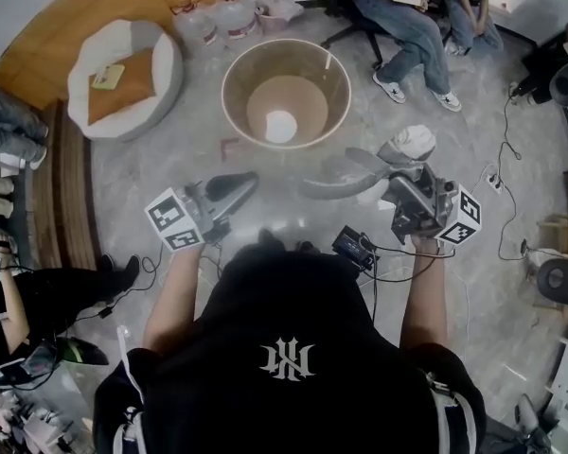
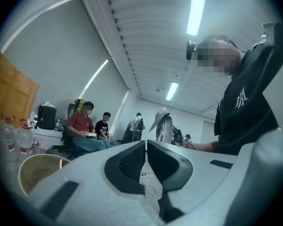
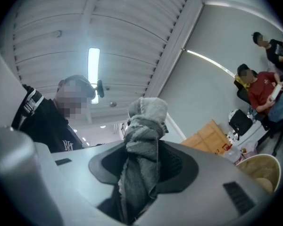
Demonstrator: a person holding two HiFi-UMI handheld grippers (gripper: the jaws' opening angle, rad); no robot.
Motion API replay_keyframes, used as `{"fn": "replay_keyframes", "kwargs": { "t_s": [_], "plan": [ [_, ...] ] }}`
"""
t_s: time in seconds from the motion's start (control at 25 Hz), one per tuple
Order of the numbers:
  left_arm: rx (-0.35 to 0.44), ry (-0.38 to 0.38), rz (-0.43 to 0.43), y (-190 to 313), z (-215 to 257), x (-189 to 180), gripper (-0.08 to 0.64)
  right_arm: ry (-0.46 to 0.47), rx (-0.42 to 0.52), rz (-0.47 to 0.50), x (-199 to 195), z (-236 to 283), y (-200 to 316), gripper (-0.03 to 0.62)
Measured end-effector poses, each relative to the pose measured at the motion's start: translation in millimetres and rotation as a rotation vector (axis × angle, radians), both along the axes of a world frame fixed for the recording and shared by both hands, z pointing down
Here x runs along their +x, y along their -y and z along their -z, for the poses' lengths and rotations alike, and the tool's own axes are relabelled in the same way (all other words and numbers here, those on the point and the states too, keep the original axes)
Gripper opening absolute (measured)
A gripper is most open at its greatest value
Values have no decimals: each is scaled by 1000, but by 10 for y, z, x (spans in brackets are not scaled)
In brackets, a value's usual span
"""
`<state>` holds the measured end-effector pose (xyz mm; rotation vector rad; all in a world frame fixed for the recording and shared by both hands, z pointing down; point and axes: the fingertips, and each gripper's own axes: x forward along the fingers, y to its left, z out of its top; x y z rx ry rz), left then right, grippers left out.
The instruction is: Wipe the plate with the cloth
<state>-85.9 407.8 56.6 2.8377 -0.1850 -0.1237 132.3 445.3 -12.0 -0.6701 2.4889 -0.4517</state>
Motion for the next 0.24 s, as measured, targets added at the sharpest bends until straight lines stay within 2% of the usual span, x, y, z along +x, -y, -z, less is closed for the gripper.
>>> {"fn": "replay_keyframes", "kwargs": {
  "t_s": [0.12,0.24],
  "plan": [
    [-33,-15,-11,-251,-11,317,17,46,-46,-3,244,-170,-194,158],
    [-116,-8,-30,-769,-239,623,17,91,-151,2,450,-505,-617,158]
  ]
}}
